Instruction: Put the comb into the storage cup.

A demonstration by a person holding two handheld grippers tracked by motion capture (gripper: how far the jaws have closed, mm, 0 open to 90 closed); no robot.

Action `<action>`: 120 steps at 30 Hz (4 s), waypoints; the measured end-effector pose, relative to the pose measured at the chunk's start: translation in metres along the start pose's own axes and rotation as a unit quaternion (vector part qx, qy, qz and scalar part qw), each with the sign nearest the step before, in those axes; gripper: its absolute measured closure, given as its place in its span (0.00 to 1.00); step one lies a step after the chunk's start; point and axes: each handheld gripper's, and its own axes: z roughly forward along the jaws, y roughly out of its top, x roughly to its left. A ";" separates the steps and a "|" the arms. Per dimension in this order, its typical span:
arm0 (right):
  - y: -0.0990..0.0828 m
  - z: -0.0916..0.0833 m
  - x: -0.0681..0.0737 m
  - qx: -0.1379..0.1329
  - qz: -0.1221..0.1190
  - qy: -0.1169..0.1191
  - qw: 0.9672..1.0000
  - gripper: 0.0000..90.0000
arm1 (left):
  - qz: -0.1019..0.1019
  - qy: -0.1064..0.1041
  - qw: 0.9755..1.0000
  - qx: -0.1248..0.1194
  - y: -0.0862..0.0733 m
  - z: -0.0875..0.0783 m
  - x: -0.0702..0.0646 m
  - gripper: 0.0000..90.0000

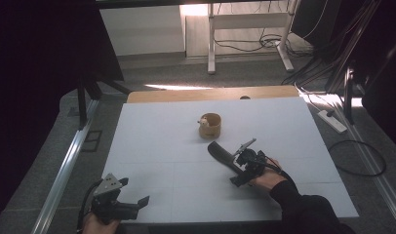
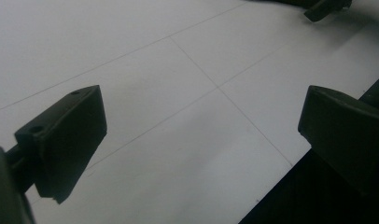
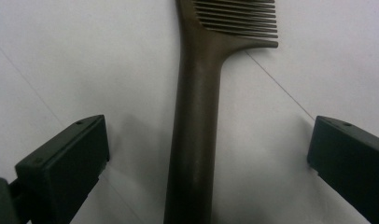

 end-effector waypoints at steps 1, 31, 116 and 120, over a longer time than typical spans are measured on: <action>0.000 0.000 0.001 0.001 -0.002 -0.003 1.000 0.00 | 0.000 0.000 1.000 0.000 0.000 0.000 0.000 0.02; 0.008 -0.012 0.005 0.008 -0.007 -0.005 1.000 0.64 | 0.002 0.001 1.000 0.001 0.001 0.001 0.000 0.03; -0.040 -0.086 0.008 -0.154 -0.070 0.010 0.986 0.81 | 0.018 -0.109 0.992 -0.054 0.093 0.053 0.001 0.00; -0.041 -0.088 0.008 -0.159 -0.071 0.007 0.985 0.81 | 0.017 -0.123 0.991 -0.050 0.102 0.056 0.000 0.00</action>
